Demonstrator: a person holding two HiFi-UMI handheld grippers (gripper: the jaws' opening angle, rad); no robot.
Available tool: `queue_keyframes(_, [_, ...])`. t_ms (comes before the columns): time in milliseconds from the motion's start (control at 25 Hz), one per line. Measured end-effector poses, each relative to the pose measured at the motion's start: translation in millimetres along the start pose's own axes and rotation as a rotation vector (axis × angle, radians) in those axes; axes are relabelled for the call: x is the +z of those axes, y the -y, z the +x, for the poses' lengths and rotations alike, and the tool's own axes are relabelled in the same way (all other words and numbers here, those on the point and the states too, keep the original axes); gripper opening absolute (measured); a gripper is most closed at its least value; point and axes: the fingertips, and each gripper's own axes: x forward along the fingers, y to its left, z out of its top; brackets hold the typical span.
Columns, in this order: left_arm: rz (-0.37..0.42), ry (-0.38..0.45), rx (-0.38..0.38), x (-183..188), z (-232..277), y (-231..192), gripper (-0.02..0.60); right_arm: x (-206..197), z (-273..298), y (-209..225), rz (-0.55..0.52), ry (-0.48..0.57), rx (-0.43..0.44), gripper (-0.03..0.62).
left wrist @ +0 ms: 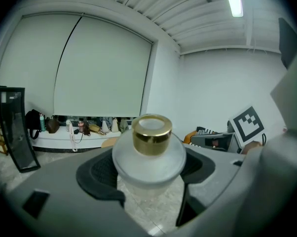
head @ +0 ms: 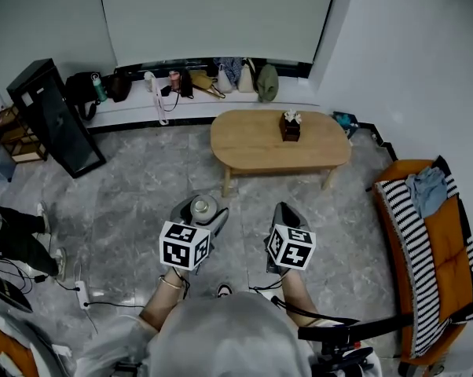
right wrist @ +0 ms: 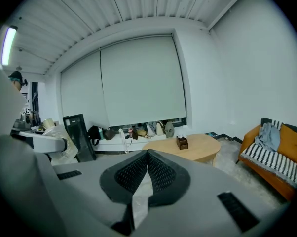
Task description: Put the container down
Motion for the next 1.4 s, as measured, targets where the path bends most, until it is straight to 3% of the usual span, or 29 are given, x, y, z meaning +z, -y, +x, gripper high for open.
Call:
queue_keyframes(400, [0.016, 0.005, -0.015, 29, 60, -21, 0.341, 23, 56, 28, 0.011, 0.004, -0.011, 0.023])
queue_keyframes(1040, [-0.007, -0.027, -0.038, 45, 131, -71, 0.341, 26, 127, 50, 0.032, -0.060, -0.055, 0.023])
queue_keyframes(1400, [0.010, 0.000, -0.089, 90, 201, -122, 0.341, 70, 204, 43, 0.036, -0.027, -0.075, 0.023])
